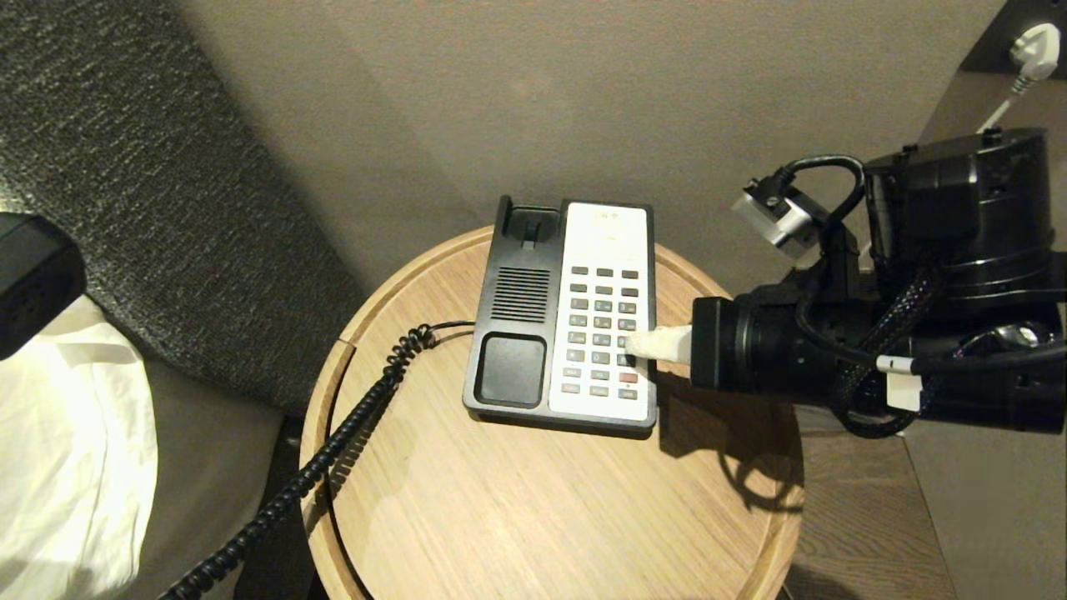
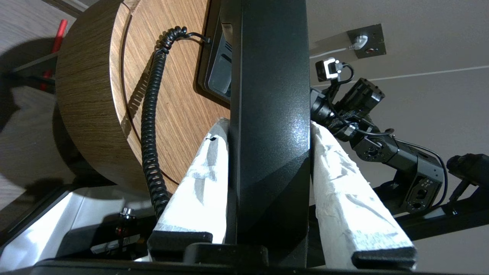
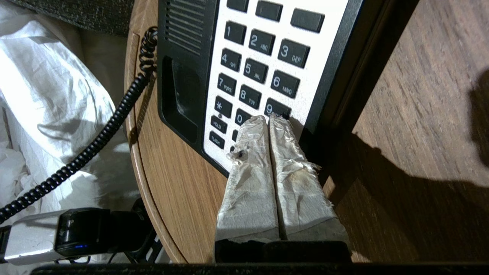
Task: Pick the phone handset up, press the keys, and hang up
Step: Dial the number
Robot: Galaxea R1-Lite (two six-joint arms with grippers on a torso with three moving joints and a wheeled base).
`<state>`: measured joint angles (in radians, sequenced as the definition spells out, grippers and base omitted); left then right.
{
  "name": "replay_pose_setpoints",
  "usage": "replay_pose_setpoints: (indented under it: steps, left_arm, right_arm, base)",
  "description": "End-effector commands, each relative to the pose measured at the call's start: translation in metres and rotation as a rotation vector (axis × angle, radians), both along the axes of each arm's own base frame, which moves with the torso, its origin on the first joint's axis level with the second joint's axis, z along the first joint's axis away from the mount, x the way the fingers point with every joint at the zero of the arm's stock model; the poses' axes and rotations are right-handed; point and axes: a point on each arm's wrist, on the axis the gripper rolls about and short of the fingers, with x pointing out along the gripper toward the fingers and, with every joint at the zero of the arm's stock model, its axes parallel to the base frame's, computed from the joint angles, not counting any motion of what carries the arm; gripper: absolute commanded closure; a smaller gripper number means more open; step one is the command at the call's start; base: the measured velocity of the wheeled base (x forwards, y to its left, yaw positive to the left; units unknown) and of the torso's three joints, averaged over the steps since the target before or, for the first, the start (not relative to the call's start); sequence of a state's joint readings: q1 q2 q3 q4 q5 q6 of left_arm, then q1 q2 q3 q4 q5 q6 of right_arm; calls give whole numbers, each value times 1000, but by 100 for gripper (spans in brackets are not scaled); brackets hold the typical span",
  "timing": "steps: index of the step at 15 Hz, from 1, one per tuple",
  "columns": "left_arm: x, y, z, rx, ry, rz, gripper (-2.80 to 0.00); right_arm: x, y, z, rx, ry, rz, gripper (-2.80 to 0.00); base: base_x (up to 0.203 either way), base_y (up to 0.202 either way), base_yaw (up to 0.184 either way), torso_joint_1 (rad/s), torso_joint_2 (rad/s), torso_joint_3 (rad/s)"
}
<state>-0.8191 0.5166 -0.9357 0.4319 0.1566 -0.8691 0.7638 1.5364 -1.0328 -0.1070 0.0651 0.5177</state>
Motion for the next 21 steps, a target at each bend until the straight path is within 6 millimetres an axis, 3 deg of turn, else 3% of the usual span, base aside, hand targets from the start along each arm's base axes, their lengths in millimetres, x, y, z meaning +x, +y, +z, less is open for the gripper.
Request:
replay_pose_setpoints:
  steps: [1, 13, 21]
  left_arm:
    - [0, 0, 0, -2, 5, 1, 0]
    - [-1, 1, 0, -6, 1, 1, 0]
    - [0, 0, -3, 0, 7, 1, 0]
  right_arm:
    - [0, 0, -2, -2, 6, 2, 0]
    - [3, 3, -15, -39, 24, 1, 0]
    - [-7, -3, -4, -7, 9, 8, 0]
  base:
    - [0, 0, 0, 0, 0, 0]
    - [0, 0, 0, 0, 0, 0]
    - [0, 0, 0, 0, 0, 0]
